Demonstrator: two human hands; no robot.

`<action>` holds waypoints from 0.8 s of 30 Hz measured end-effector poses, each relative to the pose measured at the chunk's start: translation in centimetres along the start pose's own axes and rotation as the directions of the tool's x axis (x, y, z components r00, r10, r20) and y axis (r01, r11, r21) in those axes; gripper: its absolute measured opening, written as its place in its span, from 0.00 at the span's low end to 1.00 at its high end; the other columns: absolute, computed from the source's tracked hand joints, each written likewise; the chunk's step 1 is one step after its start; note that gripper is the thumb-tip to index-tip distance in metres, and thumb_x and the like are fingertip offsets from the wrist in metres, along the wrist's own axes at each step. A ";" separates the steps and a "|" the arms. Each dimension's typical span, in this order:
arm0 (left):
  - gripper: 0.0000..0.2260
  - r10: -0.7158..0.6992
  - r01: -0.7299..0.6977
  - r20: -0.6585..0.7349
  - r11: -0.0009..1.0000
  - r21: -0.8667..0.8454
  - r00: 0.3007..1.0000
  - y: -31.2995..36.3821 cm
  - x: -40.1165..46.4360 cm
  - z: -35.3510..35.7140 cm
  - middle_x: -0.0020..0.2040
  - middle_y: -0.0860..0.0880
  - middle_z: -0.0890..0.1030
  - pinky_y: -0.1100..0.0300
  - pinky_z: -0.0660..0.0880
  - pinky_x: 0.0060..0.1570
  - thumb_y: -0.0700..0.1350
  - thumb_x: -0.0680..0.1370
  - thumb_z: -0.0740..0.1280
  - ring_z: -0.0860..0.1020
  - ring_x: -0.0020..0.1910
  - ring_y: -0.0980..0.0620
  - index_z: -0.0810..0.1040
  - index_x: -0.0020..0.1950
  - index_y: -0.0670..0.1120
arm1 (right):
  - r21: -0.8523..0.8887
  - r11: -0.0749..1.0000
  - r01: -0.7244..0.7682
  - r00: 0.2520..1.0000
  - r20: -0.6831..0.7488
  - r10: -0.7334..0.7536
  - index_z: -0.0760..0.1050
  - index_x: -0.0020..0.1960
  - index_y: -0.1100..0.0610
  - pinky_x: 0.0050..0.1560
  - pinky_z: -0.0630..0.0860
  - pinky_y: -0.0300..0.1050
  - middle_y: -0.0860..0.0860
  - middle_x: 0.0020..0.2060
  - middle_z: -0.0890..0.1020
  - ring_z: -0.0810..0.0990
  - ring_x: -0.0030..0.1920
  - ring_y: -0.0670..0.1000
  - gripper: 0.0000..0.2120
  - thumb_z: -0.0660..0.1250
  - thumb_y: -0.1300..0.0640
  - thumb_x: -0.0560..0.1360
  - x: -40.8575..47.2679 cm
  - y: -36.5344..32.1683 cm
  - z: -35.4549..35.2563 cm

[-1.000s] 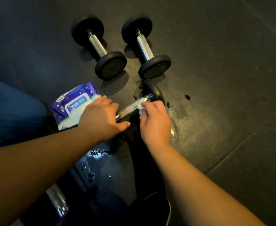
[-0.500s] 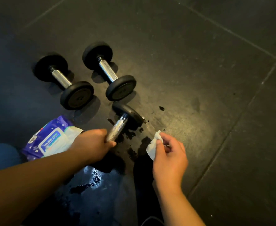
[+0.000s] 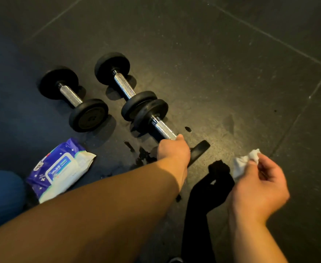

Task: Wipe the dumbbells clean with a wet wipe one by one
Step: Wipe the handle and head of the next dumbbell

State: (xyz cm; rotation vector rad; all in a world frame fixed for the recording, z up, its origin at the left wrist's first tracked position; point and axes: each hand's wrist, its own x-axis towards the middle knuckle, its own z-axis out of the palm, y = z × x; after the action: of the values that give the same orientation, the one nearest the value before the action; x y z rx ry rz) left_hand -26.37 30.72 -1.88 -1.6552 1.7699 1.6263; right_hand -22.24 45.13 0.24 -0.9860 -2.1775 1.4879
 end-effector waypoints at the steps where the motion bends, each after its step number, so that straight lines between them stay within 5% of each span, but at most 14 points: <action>1: 0.21 -0.017 0.017 -0.007 0.999 -0.033 1.000 0.1 0.2 0.3 0.57 0.43 0.80 0.50 0.76 0.58 0.55 0.78 0.67 0.79 0.53 0.44 0.76 0.63 0.41 | 0.008 1.000 -0.017 1.000 0.006 0.017 0.82 0.56 0.48 0.57 0.81 0.47 0.51 0.54 0.83 0.83 0.50 0.45 0.09 0.71 0.55 0.77 0.3 0.1 -0.1; 9: 0.24 -0.048 0.049 0.029 0.999 -0.018 0.998 0.9 0.5 0.0 0.59 0.44 0.79 0.56 0.74 0.45 0.55 0.78 0.68 0.77 0.48 0.48 0.71 0.68 0.42 | 0.040 0.997 -0.067 0.993 0.097 0.063 0.82 0.55 0.45 0.59 0.79 0.46 0.50 0.54 0.83 0.83 0.49 0.44 0.09 0.71 0.56 0.77 -0.6 1.3 0.0; 15: 0.24 -0.108 0.113 0.070 0.991 -0.067 0.992 1.2 0.3 -1.9 0.56 0.42 0.81 0.45 0.80 0.54 0.56 0.74 0.71 0.81 0.52 0.41 0.74 0.64 0.44 | 0.080 0.994 -0.069 0.989 0.134 0.058 0.81 0.54 0.44 0.59 0.79 0.45 0.51 0.55 0.82 0.83 0.50 0.44 0.09 0.71 0.56 0.77 -1.1 0.4 0.6; 19: 0.29 -0.054 0.058 0.068 0.997 -0.058 0.996 0.0 -0.9 -5.9 0.60 0.38 0.80 0.41 0.75 0.60 0.61 0.73 0.69 0.78 0.61 0.38 0.74 0.66 0.43 | 0.106 0.992 -0.062 0.988 0.149 0.046 0.82 0.52 0.43 0.58 0.80 0.47 0.51 0.54 0.83 0.83 0.49 0.44 0.08 0.70 0.54 0.75 -1.5 -0.1 0.9; 21: 0.25 0.041 -0.040 0.023 0.998 -0.048 0.999 -1.6 -2.0 -9.4 0.55 0.43 0.81 0.42 0.75 0.62 0.59 0.75 0.69 0.79 0.58 0.41 0.74 0.66 0.45 | 0.117 0.990 -0.084 0.986 0.154 0.065 0.82 0.51 0.43 0.56 0.80 0.44 0.50 0.54 0.83 0.83 0.48 0.43 0.07 0.70 0.53 0.75 -1.8 -0.3 0.8; 24: 0.19 0.175 -0.148 -0.221 0.980 0.130 0.960 -5.7 -3.1 -16.6 0.52 0.53 0.80 0.51 0.75 0.57 0.55 0.76 0.70 0.79 0.50 0.52 0.73 0.64 0.54 | 0.130 0.985 -0.109 0.983 0.164 0.087 0.81 0.51 0.43 0.54 0.79 0.39 0.49 0.54 0.83 0.82 0.46 0.40 0.08 0.70 0.55 0.75 -2.1 -0.5 0.7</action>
State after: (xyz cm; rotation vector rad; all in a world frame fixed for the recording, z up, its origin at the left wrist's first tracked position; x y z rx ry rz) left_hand -12.60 20.65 3.40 -1.7483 2.1190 1.4115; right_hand -21.35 43.11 0.67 -0.9710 -2.1223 1.7932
